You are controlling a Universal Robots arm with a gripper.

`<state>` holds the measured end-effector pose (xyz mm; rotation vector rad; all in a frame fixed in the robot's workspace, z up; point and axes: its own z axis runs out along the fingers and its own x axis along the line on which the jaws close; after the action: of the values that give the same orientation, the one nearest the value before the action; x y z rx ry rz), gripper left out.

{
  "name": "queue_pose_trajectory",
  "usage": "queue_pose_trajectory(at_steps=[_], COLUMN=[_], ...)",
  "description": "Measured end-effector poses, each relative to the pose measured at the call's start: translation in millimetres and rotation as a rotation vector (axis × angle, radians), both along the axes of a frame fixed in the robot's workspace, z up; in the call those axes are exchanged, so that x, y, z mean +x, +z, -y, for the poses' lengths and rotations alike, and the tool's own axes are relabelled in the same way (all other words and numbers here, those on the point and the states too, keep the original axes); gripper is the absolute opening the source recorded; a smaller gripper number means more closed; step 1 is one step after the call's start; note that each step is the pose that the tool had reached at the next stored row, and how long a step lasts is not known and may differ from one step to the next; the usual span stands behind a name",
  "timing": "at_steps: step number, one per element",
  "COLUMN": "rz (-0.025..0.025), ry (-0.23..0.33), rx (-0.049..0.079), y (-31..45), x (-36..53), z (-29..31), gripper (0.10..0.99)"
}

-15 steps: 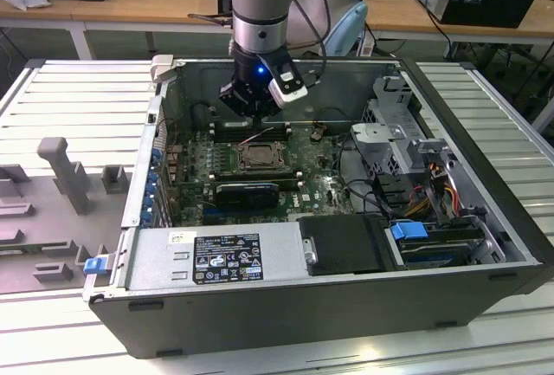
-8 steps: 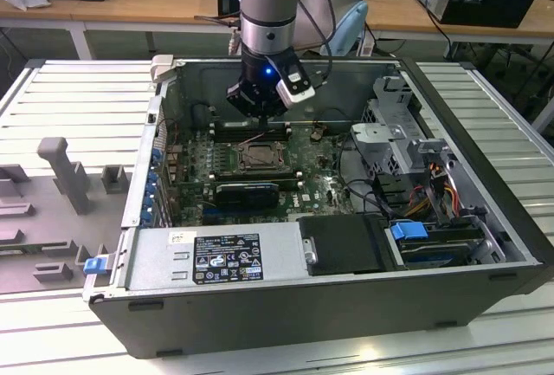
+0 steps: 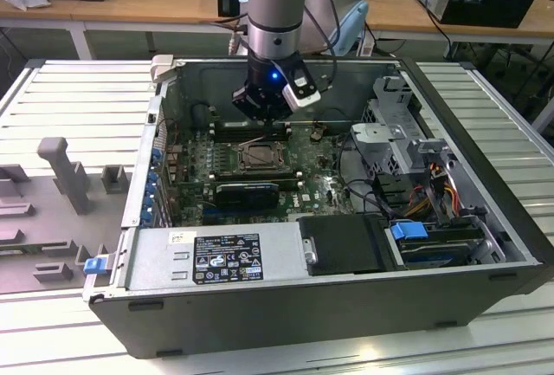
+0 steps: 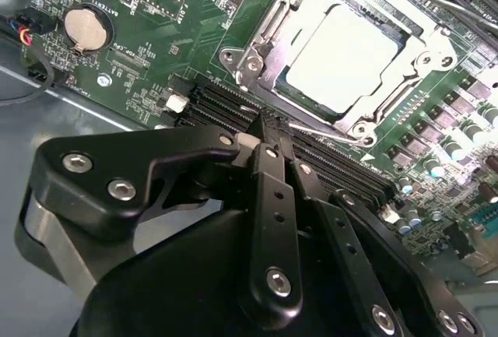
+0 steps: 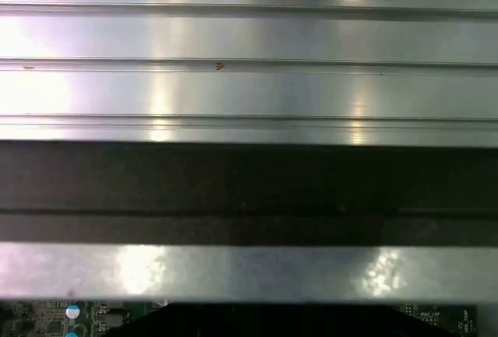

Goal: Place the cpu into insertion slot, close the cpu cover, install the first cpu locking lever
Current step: 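Close the cpu cover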

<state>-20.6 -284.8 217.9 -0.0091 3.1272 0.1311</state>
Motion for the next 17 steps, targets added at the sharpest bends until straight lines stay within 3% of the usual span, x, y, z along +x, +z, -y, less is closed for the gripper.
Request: queue_pose_trajectory(at_steps=[11,17], rz=[-0.0001,-0.0002], ry=[0.016,0.017], rx=[0.000,-0.013], y=[-13.3,-13.7], x=[1.0,1.2], z=[-0.6,-0.6], gripper=[0.106,0.106])
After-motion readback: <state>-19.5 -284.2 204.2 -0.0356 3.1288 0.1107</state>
